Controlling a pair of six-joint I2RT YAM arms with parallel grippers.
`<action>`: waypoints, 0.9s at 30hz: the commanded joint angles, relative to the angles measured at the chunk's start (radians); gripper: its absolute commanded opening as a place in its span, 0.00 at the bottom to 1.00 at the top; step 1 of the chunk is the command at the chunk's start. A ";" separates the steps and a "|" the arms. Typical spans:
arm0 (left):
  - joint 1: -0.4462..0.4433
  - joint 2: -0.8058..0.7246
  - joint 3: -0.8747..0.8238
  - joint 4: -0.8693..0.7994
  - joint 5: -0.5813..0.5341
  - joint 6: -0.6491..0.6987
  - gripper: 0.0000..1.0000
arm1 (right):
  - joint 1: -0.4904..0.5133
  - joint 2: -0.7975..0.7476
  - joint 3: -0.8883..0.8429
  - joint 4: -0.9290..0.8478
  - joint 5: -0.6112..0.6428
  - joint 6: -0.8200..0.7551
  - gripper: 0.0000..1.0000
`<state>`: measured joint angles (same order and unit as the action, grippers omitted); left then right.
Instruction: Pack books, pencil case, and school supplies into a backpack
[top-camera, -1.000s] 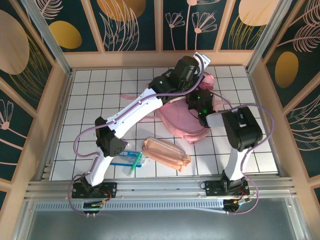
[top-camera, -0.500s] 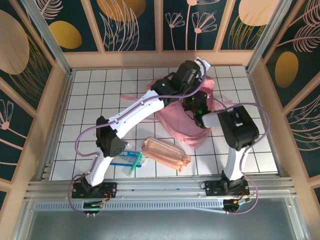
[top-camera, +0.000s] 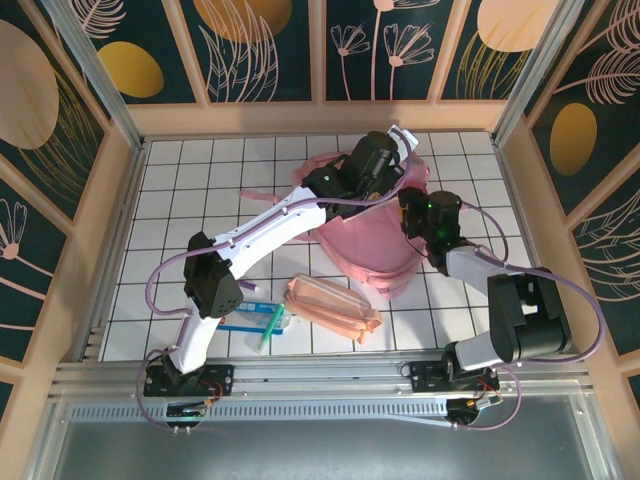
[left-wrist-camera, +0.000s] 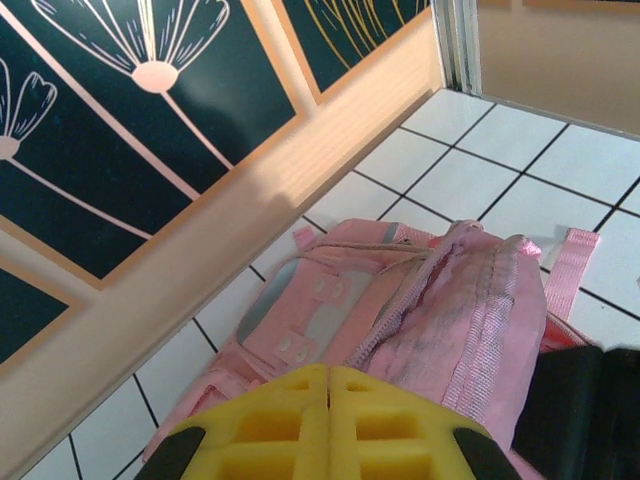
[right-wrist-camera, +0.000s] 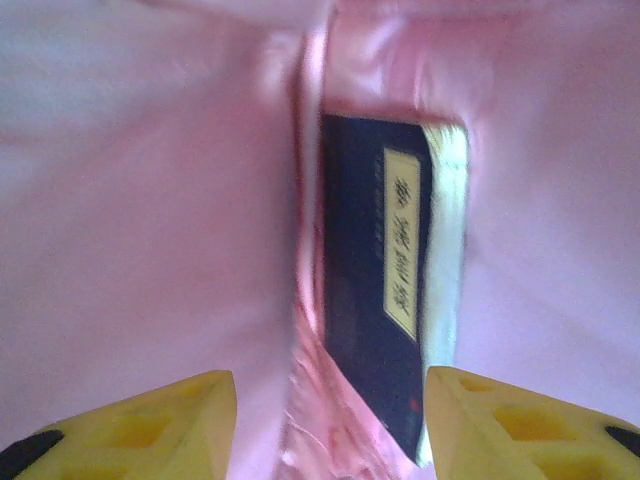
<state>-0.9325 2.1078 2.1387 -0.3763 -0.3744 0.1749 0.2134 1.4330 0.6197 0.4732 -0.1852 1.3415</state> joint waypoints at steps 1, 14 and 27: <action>0.003 -0.059 0.002 0.065 -0.019 -0.001 0.00 | 0.013 -0.059 0.015 -0.163 -0.053 -0.131 0.56; 0.008 -0.204 -0.395 0.115 0.460 -0.084 0.70 | -0.229 -0.386 0.135 -0.842 -0.014 -0.756 0.66; 0.440 -0.616 -1.066 0.263 0.683 -0.783 0.68 | 0.244 0.054 0.683 -0.976 0.044 -1.061 0.56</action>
<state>-0.5304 1.4998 1.1915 -0.1802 0.2104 -0.4171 0.3962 1.3693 1.2270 -0.4316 -0.1501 0.3771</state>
